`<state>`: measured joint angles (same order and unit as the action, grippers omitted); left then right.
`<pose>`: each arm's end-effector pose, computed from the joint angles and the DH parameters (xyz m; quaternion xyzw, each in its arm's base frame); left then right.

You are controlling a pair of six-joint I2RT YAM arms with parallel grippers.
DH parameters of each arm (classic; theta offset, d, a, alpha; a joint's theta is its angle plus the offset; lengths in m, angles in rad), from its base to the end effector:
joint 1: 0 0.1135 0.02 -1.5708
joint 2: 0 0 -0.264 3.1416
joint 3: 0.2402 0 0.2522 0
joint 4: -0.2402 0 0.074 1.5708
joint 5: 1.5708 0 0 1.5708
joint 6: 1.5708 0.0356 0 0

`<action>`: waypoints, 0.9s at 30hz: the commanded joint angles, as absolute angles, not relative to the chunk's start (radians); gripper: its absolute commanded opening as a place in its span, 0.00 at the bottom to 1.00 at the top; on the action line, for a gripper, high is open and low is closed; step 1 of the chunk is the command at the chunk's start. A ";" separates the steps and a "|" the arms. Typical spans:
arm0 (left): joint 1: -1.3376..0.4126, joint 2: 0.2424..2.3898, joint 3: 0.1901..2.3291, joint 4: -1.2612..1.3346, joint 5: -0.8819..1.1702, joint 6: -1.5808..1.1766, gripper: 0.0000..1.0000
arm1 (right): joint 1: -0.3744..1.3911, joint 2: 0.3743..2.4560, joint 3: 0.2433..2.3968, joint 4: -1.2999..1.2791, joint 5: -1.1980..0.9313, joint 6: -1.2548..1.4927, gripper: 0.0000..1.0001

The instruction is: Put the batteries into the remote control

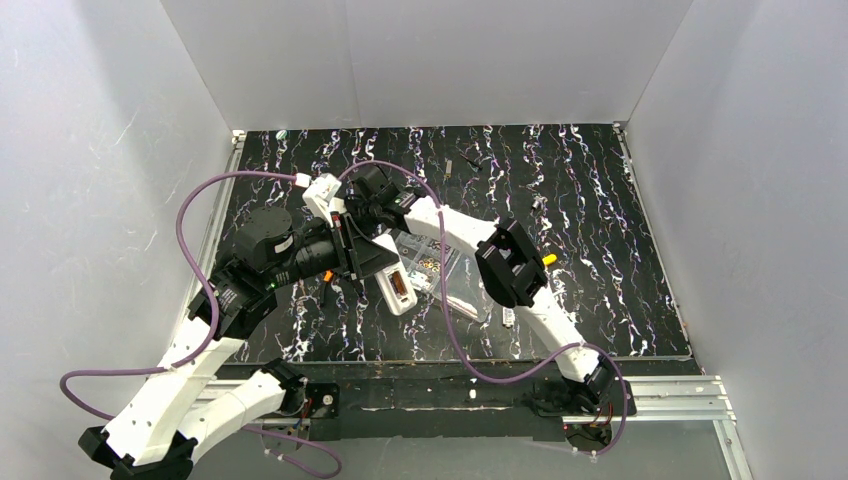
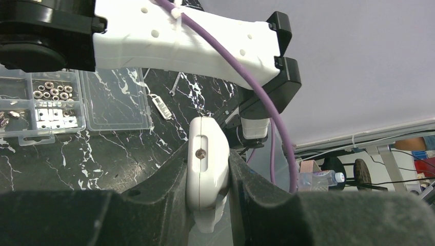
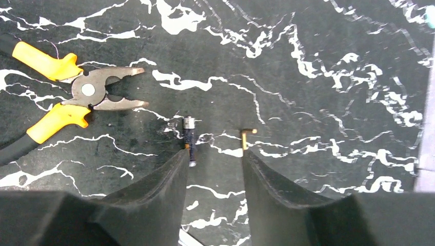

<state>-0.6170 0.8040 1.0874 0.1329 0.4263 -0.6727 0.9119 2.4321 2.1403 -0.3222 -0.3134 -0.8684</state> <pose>0.1159 -0.1003 0.4727 0.1623 0.5381 -0.5845 0.5852 0.3344 0.4497 0.2103 -0.7267 0.4960 0.1484 0.4516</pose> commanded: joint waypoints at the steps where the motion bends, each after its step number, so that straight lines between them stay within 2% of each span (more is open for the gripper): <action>1: -0.612 0.795 1.111 0.161 0.441 -0.654 0.00 | 0.908 2.482 2.181 -0.307 -0.346 -0.819 0.55; 9: -0.612 0.797 1.108 0.160 0.439 -0.653 0.00 | 0.910 2.500 2.170 -0.309 -0.340 -0.832 0.57; 27: -0.612 0.795 1.105 0.160 0.434 -0.650 0.00 | 0.910 2.508 2.160 -0.426 -0.330 -0.971 0.46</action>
<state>-0.6170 0.8043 1.0874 0.1261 0.4232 -0.6643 0.9115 2.5084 2.1407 -0.3733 -0.3279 -0.9295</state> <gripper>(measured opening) 0.253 0.473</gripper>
